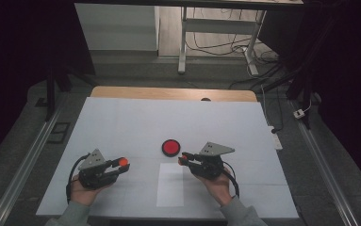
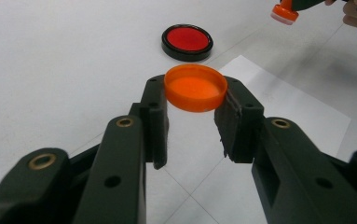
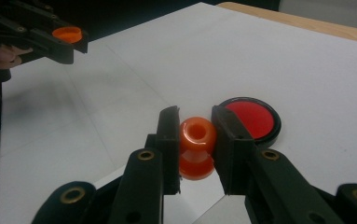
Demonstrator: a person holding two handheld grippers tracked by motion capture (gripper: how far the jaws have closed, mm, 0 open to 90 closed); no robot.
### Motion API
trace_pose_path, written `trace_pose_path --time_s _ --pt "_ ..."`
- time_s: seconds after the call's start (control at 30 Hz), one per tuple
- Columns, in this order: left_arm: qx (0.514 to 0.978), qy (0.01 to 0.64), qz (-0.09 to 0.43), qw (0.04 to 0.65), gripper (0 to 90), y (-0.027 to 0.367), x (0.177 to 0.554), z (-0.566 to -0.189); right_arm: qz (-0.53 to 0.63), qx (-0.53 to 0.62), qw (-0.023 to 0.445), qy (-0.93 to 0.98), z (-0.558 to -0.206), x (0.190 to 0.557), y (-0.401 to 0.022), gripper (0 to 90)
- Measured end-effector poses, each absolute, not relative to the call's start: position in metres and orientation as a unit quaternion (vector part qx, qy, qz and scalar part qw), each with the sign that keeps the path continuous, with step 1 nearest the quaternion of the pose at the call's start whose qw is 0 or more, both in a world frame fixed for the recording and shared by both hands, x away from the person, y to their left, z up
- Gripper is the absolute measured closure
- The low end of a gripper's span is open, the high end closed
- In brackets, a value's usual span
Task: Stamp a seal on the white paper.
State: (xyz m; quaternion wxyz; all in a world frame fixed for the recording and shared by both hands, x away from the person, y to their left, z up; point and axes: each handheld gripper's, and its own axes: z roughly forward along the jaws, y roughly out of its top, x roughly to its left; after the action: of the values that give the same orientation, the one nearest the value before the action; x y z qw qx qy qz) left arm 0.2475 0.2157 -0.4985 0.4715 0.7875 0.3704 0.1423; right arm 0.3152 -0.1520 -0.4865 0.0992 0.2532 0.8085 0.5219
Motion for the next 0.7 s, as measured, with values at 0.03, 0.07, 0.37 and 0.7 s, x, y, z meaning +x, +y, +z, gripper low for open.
trace_pose_path --time_s 0.03,0.07,0.37,0.7 --pt "0.788 0.371 0.142 0.471 65.2 0.216 0.248 -0.499 0.521 0.249 0.098 0.810 -0.487 0.314 -0.151 72.3" --pt "0.788 0.370 0.142 0.471 65.2 0.216 0.248 -0.499 0.521 0.250 0.097 0.810 -0.487 0.313 -0.151 72.3" --pt "0.791 0.367 0.138 0.470 65.1 0.213 0.248 -0.499 0.512 0.240 0.086 0.820 -0.491 0.305 -0.146 72.3" --pt "0.791 0.367 0.138 0.470 65.1 0.213 0.247 -0.499 0.508 0.228 0.069 0.828 -0.495 0.298 -0.139 72.3"
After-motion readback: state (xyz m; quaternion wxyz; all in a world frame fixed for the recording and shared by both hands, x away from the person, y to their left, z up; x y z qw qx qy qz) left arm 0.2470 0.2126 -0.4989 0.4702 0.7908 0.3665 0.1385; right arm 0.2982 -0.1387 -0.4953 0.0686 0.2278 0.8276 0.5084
